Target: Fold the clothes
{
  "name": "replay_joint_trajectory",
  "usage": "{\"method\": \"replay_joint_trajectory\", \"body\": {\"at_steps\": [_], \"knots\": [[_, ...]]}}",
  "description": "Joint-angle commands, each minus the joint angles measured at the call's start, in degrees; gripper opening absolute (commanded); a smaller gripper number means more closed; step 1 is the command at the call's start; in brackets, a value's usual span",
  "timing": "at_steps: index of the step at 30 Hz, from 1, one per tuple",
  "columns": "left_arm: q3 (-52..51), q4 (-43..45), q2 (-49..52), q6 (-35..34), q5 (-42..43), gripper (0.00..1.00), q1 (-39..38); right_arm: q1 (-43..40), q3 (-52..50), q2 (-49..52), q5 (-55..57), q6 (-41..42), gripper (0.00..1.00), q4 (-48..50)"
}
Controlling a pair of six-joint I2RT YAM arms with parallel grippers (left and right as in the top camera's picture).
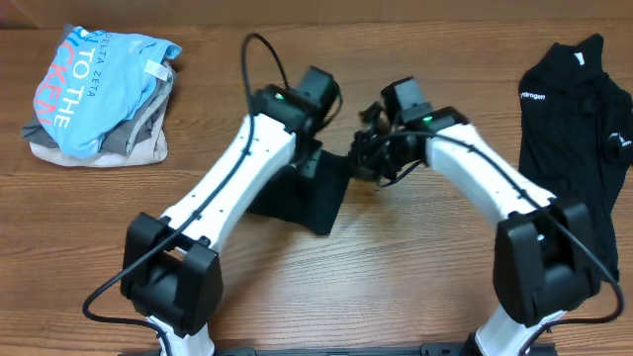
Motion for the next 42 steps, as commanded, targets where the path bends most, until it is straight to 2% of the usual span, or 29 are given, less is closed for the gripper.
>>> {"method": "replay_joint_trajectory", "body": {"at_steps": [1,2,3,5,6,10,16,21,29,33,37,39,42], "knots": [[-1.6,2.6,-0.3,-0.5,4.1,0.1,-1.4,-7.3,5.5,-7.0,-2.7,-2.1,0.04,-2.6],[-1.6,3.5,-0.3,-0.5,4.8,0.33,-1.7,-9.9,7.0,-8.9,-2.8,-3.2,0.04,-4.2],[-1.6,4.1,-0.3,-0.5,5.4,0.64,-1.9,-12.1,8.1,-10.5,-2.9,-3.9,0.04,-5.4],[-1.6,5.1,-0.3,-0.5,6.7,0.87,-2.0,-16.1,10.0,-13.0,-3.1,-4.6,0.06,-7.5],[-1.6,5.5,-0.3,-0.5,7.4,0.91,-2.0,-17.8,10.7,-14.0,-3.1,-4.7,0.07,-8.3],[-1.6,7.7,-0.3,-0.3,12.4,0.96,-2.0,-24.6,11.4,-17.6,-3.6,-6.2,0.09,-10.3],[0.3,11.1,-0.3,-0.2,19.8,0.95,-2.0,-27.0,11.3,-18.1,-3.5,-9.9,0.09,-13.9],[11.9,8.7,-0.4,3.0,26.3,0.99,-2.4,-27.0,11.3,-18.1,-2.8,-10.1,0.1,-14.0],[34.2,-2.6,-0.5,3.5,25.8,1.0,0.9,-26.1,11.2,-17.9,0.2,-11.1,0.11,-17.1],[40.7,-6.4,-0.5,3.6,20.7,1.0,5.9,-20.8,10.1,-17.3,2.5,-12.2,0.14,-20.0],[40.7,-9.1,-0.4,3.6,17.2,1.0,10.1,-9.8,5.7,-16.4,9.0,-11.3,0.27,-18.7],[40.0,-11.2,-0.4,3.6,13.8,1.0,12.2,-1.6,1.8,-15.0,17.6,-4.7,0.31,-15.1],[38.9,-12.9,-0.4,4.5,10.6,1.0,13.2,5.5,-1.1,-12.3,21.4,0.0,0.34,-11.0]]}}
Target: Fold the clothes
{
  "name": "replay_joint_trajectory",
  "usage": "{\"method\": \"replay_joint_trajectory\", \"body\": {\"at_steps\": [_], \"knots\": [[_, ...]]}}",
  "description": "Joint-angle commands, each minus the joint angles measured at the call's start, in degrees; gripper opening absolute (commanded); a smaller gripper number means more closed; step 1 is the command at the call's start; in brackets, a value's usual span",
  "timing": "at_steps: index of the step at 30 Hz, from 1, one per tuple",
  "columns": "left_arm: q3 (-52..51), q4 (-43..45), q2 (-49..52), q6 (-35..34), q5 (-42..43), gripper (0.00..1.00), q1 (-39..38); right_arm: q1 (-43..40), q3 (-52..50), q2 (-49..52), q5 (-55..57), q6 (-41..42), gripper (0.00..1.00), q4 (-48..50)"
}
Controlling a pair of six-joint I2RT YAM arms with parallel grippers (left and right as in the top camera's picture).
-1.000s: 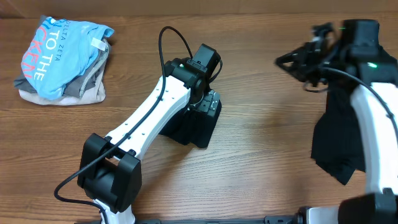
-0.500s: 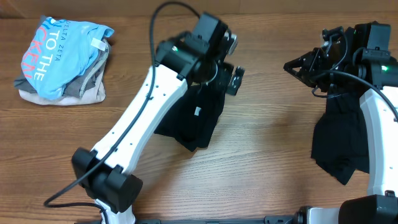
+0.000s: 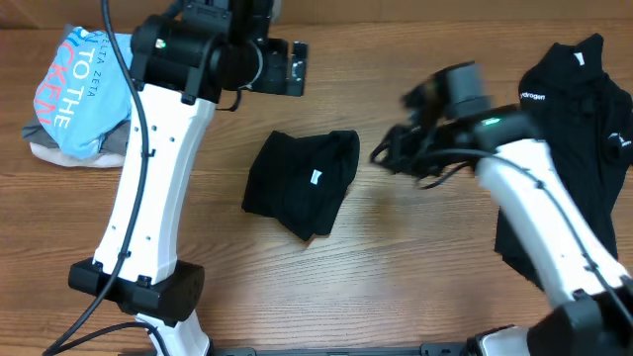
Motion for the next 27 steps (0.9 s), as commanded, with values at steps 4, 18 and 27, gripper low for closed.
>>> {"method": "replay_joint_trajectory", "body": {"at_steps": [4,18,27], "knots": [[-1.6,-1.5,-0.3,2.0,-7.2,1.0,0.7,10.8,-2.4,5.9,12.0,10.1,0.37,5.9],[-9.9,1.0,-0.3,2.6,-7.4,1.0,0.7,14.6,-2.4,10.9,11.9,12.0,0.54,14.4],[-12.0,2.5,-0.3,2.6,-7.4,1.0,0.7,17.2,-2.4,11.6,13.1,12.1,0.62,15.6]]}}
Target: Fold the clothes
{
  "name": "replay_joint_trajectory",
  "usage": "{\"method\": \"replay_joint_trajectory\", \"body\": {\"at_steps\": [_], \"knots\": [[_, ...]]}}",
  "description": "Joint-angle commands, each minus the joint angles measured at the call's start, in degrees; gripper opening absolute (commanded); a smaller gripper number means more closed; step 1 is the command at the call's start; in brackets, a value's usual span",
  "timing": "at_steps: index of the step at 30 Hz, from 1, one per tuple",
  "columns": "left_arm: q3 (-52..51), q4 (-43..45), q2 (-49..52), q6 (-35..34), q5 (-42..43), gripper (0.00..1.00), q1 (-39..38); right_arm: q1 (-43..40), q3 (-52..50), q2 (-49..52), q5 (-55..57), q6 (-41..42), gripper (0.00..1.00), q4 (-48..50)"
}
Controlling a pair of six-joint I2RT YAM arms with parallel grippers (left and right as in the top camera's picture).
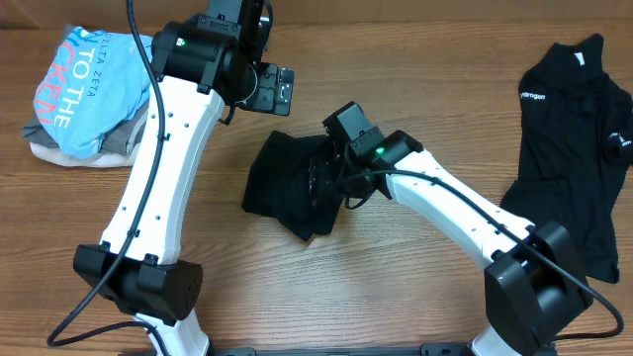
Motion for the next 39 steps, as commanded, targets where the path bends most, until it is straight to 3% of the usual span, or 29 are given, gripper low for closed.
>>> {"method": "replay_joint_trajectory", "body": {"at_steps": [1,2,6,8,21,22,23,24,26,27,32,39], "knots": [[-0.3,0.5,-0.3,0.7,-0.9,1.0,0.0,1.1,-0.2,1.4,1.6,0.3,0.58,0.3],[-0.3,0.5,-0.3,0.7,-0.9,1.0,0.0,1.2,-0.2,1.9,1.7,0.3,0.54,0.3],[-0.3,0.2,-0.3,0.7,-0.5,1.0,0.0,1.0,-0.2,4.1,1.9,0.5,0.17,-1.0],[-0.3,0.1,-0.3,0.7,-0.5,1.0,0.0,0.4,0.2,4.0,3.0,1.8,0.05,-2.4],[-0.3,0.2,-0.3,0.7,-0.5,1.0,0.0,-5.8,1.1,4.0,4.9,3.5,0.04,-11.7],[-0.3,0.2,-0.3,0.7,-0.5,1.0,0.0,-5.8,0.6,4.0,5.9,3.6,0.11,-11.5],[-0.3,0.1,-0.3,0.7,-0.5,1.0,0.0,-5.8,0.4,4.1,6.1,3.8,0.27,-11.6],[-0.3,0.1,-0.3,0.7,-0.5,1.0,0.0,-5.8,0.2,4.1,6.9,4.5,0.56,-11.9],[-0.3,0.0,-0.3,0.7,-0.5,1.0,0.0,-6.2,0.2,4.1,8.3,6.3,0.77,-12.9],[-0.3,0.0,-0.3,0.7,-0.5,1.0,0.0,-6.8,0.3,4.0,8.2,6.3,0.81,-13.2],[-0.6,0.2,-0.3,0.4,-0.1,1.0,-0.1,-13.6,4.6,4.0,8.2,4.9,0.82,-19.6],[-9.6,3.7,-0.3,0.4,8.9,1.0,-3.4,-28.8,21.9,4.0,7.3,-3.0,0.87,-33.5]]}}
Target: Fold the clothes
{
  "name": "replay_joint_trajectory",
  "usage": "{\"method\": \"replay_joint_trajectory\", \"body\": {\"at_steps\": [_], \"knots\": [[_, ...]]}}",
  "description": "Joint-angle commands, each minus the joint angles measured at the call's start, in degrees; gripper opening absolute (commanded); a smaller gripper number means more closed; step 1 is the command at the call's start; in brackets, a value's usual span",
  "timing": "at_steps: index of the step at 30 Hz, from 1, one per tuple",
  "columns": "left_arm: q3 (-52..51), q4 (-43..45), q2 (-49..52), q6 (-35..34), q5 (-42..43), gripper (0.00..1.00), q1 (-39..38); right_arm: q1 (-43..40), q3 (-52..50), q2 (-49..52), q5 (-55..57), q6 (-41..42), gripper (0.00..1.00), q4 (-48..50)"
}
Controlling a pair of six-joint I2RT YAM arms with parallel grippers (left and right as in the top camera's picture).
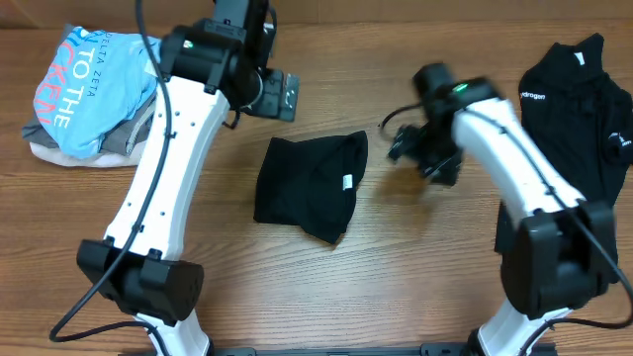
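Note:
A black garment [309,188], folded into a compact bundle with a small white tag [346,181] showing, lies at the middle of the table. My left gripper [280,95] hovers above and behind its far left corner, open and holding nothing. My right gripper [413,148] is to the right of the bundle and clear of it. It is blurred, so how its jaws stand is unclear. An unfolded black shirt [574,119] lies spread at the far right.
A stack of folded clothes with a light blue printed shirt [84,84] on top sits at the far left. The wooden table [396,287] shows bare between the bundle and the arms' bases at the front.
My right gripper was on the right part of the folded black garment and now is off to its right. The bundle lies slightly further right. The left arm has hardly moved.
Both grippers were close together over the black garment at the middle. Then both were drawn apart, leaving it folded on the table. Then my right gripper rested on the bundle, and now it is clear of it again.

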Motion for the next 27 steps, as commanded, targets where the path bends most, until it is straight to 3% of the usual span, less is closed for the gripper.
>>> {"method": "replay_joint_trajectory", "body": {"at_steps": [1,3,8,14,22,27], "knots": [[-7.1,3.3,-0.3,0.5,7.7,1.0,-3.3,-6.5,8.7,-0.7,-0.6,-5.4,0.88,-3.8],[-13.0,8.6,-0.3,0.5,12.4,1.0,-6.7,-11.6,13.2,-0.7,-1.3,-7.6,0.91,-6.3],[-18.8,16.7,-0.2,-2.9,13.1,1.0,-15.5,-18.7,14.7,-0.6,-2.1,-9.9,0.93,-8.4],[-19.3,18.6,3.5,-12.5,3.0,1.0,-26.2,-21.7,14.7,-0.6,-2.0,-11.6,0.93,-10.2],[-19.3,15.1,12.7,-14.4,1.9,1.0,-27.3,-21.7,14.7,-0.6,-2.0,-11.8,0.94,-9.7],[-19.3,14.0,14.3,-14.4,-6.8,1.0,-27.3,-21.7,14.7,-0.6,-2.0,-12.0,0.94,-9.7]]}}
